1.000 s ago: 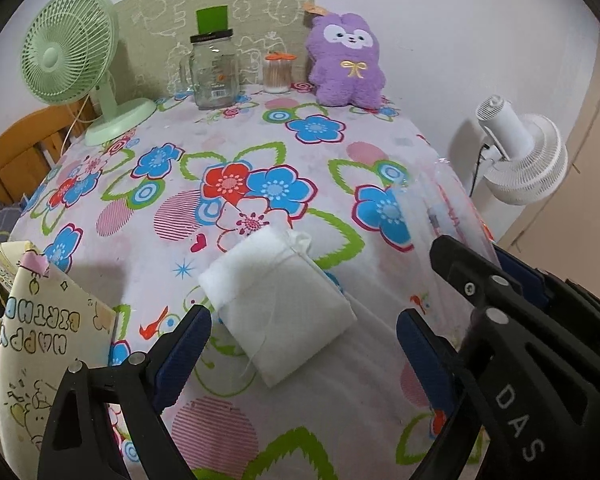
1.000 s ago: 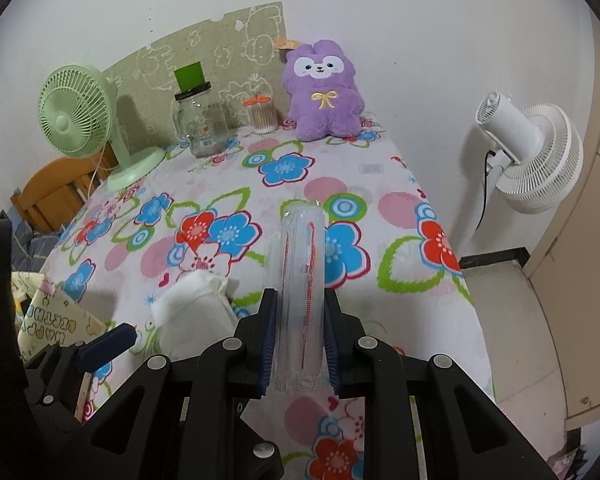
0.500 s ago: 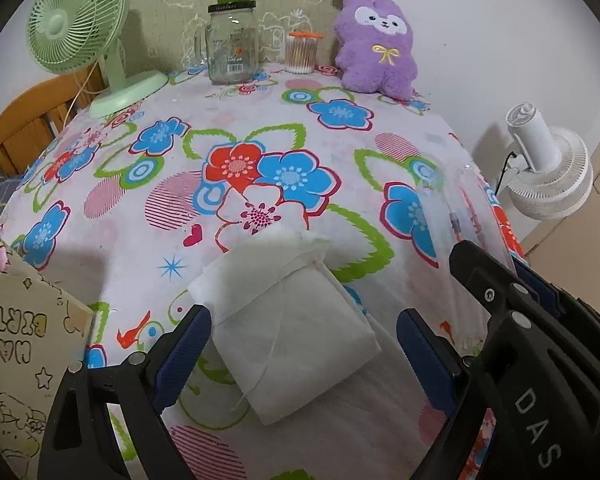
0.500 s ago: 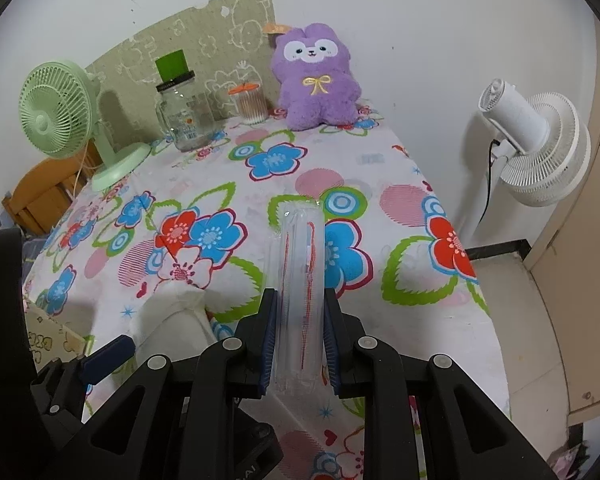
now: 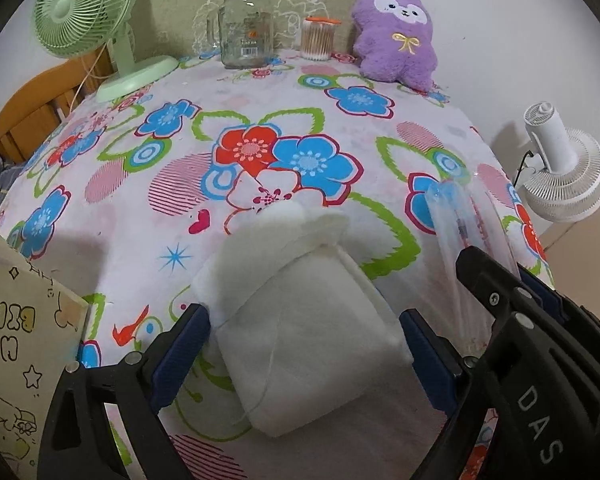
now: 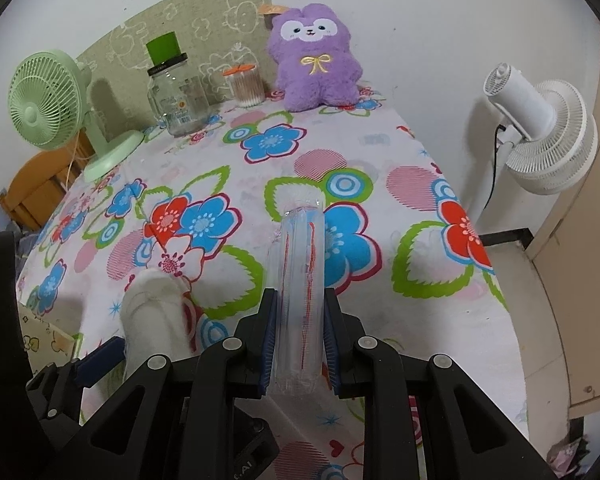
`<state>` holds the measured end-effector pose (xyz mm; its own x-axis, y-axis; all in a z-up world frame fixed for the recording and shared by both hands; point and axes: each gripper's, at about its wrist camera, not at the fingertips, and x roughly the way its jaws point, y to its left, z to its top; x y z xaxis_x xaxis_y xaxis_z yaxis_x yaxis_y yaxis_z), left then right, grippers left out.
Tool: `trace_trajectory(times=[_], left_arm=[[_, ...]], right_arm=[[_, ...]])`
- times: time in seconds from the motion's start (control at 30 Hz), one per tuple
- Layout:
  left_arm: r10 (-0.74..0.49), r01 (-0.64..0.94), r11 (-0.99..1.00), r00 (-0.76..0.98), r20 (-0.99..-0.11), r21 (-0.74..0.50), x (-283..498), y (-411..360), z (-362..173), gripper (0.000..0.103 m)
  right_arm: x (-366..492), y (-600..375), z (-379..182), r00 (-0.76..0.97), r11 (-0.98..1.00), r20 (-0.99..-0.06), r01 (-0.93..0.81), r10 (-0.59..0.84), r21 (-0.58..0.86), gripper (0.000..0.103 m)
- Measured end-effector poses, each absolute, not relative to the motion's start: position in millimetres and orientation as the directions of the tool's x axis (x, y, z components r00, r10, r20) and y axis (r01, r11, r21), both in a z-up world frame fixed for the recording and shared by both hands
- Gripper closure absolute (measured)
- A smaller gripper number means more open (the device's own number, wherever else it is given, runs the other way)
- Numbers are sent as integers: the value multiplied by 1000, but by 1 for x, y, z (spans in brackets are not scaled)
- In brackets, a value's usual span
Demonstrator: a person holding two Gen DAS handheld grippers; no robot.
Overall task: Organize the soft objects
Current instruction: 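Grasp the white towel with the left gripper while the right gripper grasps the clear tube pack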
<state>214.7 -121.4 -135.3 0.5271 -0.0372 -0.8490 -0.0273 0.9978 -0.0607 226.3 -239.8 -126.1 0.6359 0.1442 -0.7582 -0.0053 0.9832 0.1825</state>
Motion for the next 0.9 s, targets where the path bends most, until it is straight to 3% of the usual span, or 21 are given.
trace_trajectory(times=[0.13, 0.37, 0.9], left_arm=[[-29, -31, 998, 527, -849, -53, 212, -120, -135, 10], [-23, -27, 999, 549, -835, -45, 203, -115, -133, 29], [-47, 47, 999, 578, -814, -25, 171, -115, -126, 36]], right_arm=[[224, -238, -126, 633, 984, -760, -12, 146, 179, 78], [216, -232, -125, 630, 983, -760, -27, 158, 182, 78], [181, -229, -122, 625, 979, -761, -23, 173, 203, 78]])
